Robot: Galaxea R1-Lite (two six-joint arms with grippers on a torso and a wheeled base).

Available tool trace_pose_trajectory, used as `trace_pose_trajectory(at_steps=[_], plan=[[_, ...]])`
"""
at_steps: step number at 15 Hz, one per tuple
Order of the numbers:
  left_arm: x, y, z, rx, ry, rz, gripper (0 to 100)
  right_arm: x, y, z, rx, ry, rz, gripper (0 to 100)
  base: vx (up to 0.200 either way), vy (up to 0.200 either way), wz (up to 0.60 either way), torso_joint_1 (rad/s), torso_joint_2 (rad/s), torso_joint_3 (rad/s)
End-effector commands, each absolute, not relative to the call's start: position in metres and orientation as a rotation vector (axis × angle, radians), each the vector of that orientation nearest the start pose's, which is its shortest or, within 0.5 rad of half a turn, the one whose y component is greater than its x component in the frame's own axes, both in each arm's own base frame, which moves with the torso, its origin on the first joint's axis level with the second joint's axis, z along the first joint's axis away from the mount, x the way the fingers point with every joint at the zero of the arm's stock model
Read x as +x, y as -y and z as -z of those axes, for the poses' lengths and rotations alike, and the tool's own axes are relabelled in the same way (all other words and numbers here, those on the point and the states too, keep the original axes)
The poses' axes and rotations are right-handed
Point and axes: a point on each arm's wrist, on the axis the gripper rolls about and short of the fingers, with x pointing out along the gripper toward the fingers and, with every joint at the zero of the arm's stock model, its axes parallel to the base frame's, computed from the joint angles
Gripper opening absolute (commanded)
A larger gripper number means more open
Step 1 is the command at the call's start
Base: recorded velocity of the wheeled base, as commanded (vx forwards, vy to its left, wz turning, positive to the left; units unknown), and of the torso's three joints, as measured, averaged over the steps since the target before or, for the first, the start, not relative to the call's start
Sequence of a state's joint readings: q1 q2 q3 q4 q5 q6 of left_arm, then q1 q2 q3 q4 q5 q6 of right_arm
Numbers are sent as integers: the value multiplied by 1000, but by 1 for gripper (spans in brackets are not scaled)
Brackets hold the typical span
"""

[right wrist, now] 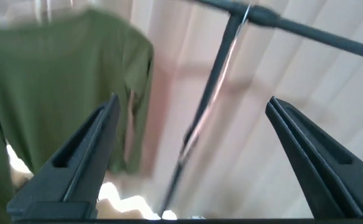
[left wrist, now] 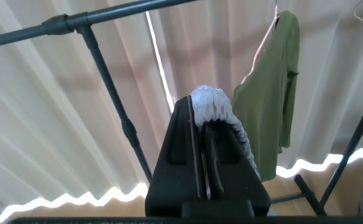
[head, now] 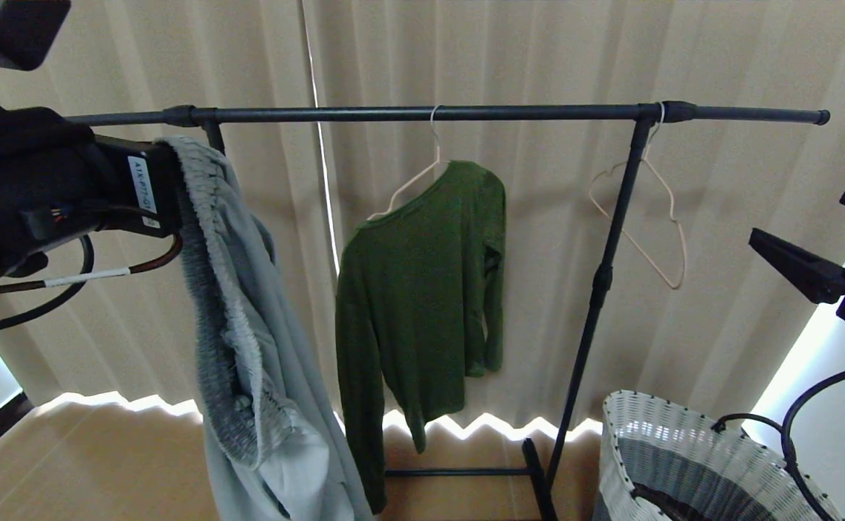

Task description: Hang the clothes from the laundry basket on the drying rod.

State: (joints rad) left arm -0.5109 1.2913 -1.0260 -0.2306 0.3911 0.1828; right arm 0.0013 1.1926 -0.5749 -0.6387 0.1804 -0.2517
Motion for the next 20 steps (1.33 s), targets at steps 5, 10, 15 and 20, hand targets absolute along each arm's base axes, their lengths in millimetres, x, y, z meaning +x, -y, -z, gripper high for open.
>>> trace_pose_trajectory(at_steps=[5, 10, 15, 20], plan=[[175, 88, -309, 196, -18, 122, 0, 160, 6, -262, -232, -173, -140, 100, 0, 0, 0, 0, 0, 0], [166, 83, -298, 255, -37, 128, 0, 160, 7, -265, -223, -242, -141, 100, 0, 0, 0, 0, 0, 0], [149, 70, -290, 304, -15, 262, 0, 159, 17, -263, -212, -278, -78, 100, 0, 0, 0, 0, 0, 0], [137, 54, -290, 355, 36, 332, 0, 155, 18, -253, -203, -306, -71, 100, 0, 0, 0, 0, 0, 0]])
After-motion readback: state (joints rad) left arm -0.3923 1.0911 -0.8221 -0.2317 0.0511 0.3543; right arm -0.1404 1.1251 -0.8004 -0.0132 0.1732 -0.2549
